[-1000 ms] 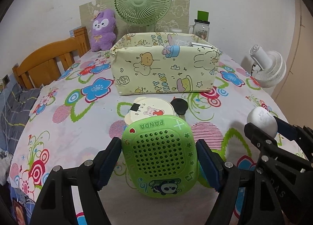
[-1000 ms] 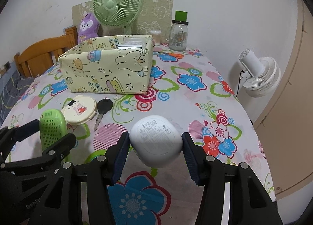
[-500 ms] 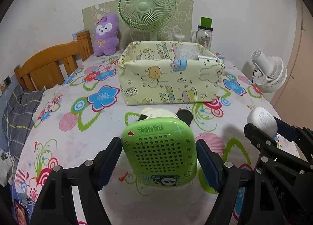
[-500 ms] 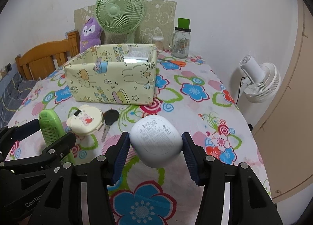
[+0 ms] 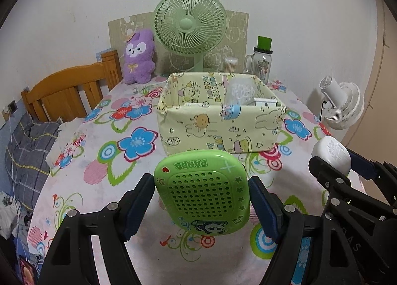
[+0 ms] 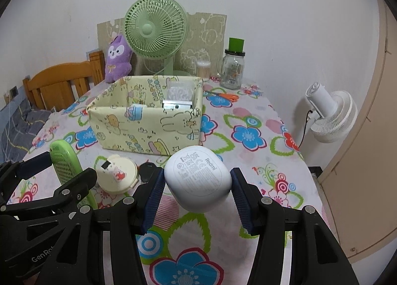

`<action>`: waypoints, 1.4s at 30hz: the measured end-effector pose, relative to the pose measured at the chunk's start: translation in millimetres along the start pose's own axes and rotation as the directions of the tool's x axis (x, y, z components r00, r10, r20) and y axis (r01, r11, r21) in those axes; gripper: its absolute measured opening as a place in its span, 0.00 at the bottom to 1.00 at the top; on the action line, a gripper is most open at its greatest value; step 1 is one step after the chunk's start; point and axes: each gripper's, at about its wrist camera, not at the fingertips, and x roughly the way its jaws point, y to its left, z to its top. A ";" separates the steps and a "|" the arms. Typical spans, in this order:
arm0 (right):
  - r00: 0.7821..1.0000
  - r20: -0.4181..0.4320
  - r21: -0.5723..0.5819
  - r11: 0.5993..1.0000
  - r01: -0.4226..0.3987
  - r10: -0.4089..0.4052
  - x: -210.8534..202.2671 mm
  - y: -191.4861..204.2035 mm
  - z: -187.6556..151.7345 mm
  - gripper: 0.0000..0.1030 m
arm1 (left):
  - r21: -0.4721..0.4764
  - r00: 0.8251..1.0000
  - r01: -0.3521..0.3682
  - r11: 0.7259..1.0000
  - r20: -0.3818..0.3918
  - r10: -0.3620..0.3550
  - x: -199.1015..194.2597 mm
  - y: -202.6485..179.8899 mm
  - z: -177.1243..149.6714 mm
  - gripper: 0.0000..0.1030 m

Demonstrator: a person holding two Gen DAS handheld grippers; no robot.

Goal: Organize rigid objects

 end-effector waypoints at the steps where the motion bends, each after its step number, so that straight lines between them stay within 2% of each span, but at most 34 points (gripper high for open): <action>1: 1.000 0.003 0.001 1.000 0.001 -0.001 -0.9 -0.3 1.5 0.55 | 0.000 1.000 0.000 1.000 0.002 0.000 -0.8 -0.6 2.0 0.76; 27: 0.995 0.098 0.018 1.000 0.023 -0.025 -29.5 -8.5 51.9 0.55 | 0.014 0.995 0.014 1.000 0.099 -0.016 -26.8 -3.5 54.8 0.76; 42: 0.995 0.096 0.040 0.999 0.011 -0.015 -8.1 -12.6 78.4 0.55 | 0.013 0.994 0.006 1.000 0.110 -0.008 -6.5 -3.3 81.3 0.76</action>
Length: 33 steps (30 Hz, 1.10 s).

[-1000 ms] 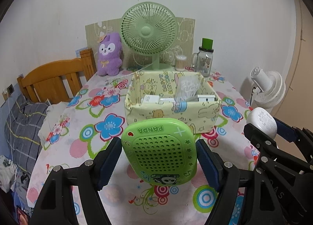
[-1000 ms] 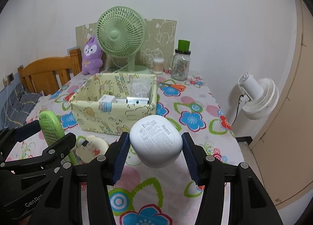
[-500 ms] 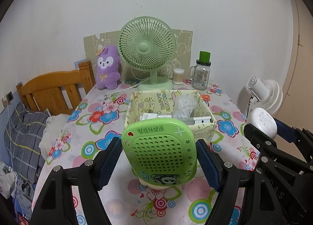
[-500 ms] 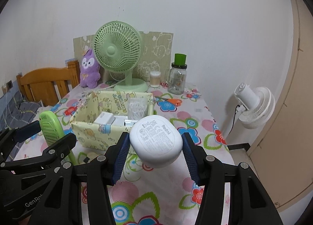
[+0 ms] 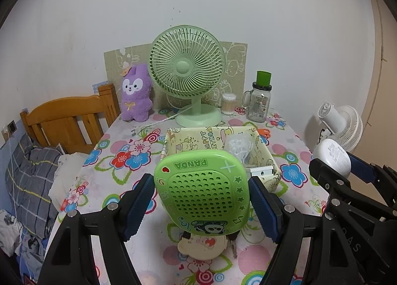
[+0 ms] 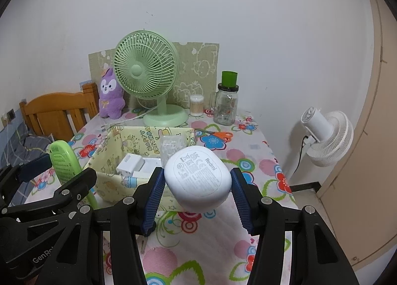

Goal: Organize rigid objects

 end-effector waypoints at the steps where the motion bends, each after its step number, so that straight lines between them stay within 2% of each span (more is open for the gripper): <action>1: 1.000 -0.001 0.000 1.000 0.001 -0.001 2.7 -0.3 1.4 0.55 | 0.000 1.000 0.002 1.000 -0.002 -0.002 3.2 0.0 1.4 0.76; 15: 1.000 -0.019 0.009 1.000 0.012 -0.012 41.8 -2.4 18.6 0.55 | -0.018 0.999 0.018 1.000 -0.036 -0.018 42.0 2.9 20.1 0.76; 33: 0.999 -0.046 0.036 0.999 -0.013 0.014 98.5 -3.9 34.3 0.55 | -0.043 0.996 0.044 0.998 -0.081 -0.047 98.7 12.7 39.8 0.76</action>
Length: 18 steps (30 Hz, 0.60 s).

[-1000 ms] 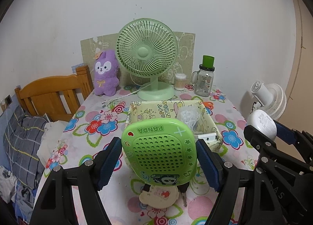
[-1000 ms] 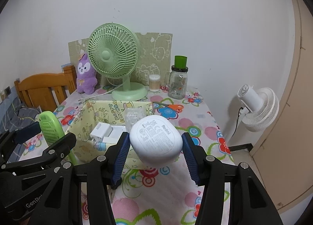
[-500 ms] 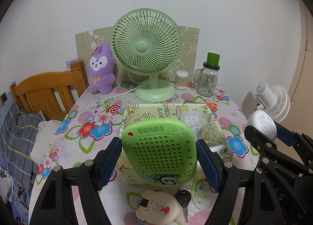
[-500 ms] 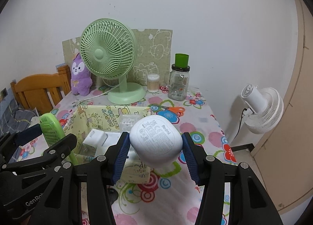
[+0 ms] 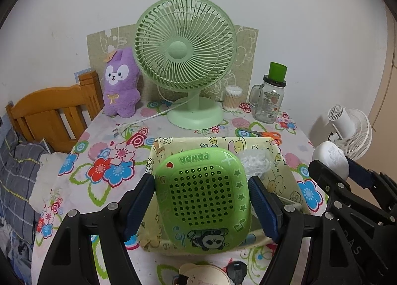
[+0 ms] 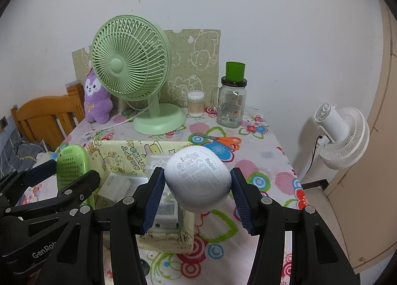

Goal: Organize rigid objects
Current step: 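Lower the speaker and earbud case into the yellow box and open both tools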

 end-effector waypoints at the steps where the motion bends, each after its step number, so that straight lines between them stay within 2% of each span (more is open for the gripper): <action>1: 1.000 -0.005 0.008 1.000 -0.013 0.013 2.9 -0.3 0.6 0.55 | -0.011 1.000 0.008 1.000 -0.003 -0.008 2.6 2.8 0.8 0.76; 4: 0.999 -0.017 0.019 0.999 -0.037 0.037 12.4 0.4 2.1 0.55 | -0.025 1.000 0.008 1.000 -0.012 -0.009 10.4 7.8 1.4 0.76; 18: 0.993 -0.100 0.010 0.998 -0.057 0.058 54.3 9.8 -4.6 0.55 | -0.030 0.997 -0.009 1.000 -0.073 0.007 46.7 18.6 -4.1 0.75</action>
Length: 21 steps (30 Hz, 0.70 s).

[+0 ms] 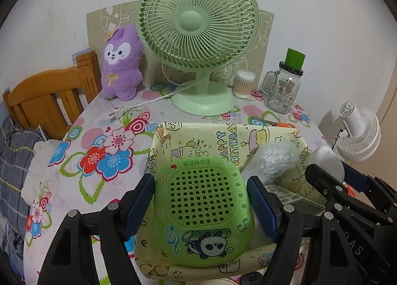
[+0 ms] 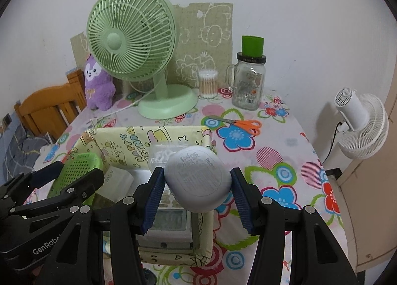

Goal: Organize rigid objects
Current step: 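Lower the speaker and earbud case into the yellow box and open both tools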

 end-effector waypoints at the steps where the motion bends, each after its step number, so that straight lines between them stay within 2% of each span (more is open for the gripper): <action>1: 1.000 0.000 -0.002 1.000 0.001 -0.001 1.1 0.0 -0.2 0.55 | 0.003 1.000 0.001 1.000 -0.001 -0.001 1.2 -0.2 -0.2 0.75; 8: 1.000 0.003 -0.037 0.999 -0.002 0.002 5.0 0.5 -0.4 0.56 | 0.012 1.000 0.009 1.000 -0.007 -0.009 3.7 -0.9 -3.3 0.76; 14: 1.000 0.011 -0.006 1.000 0.010 -0.010 3.2 -9.3 -0.4 0.56 | 0.037 0.998 0.053 0.998 -0.020 -0.052 1.5 -4.6 -7.1 0.90; 21: 1.000 0.019 -0.005 1.000 0.007 -0.007 -4.6 -9.6 1.6 0.56 | 0.054 0.999 0.048 0.997 -0.020 -0.047 -9.3 -6.5 -12.1 0.92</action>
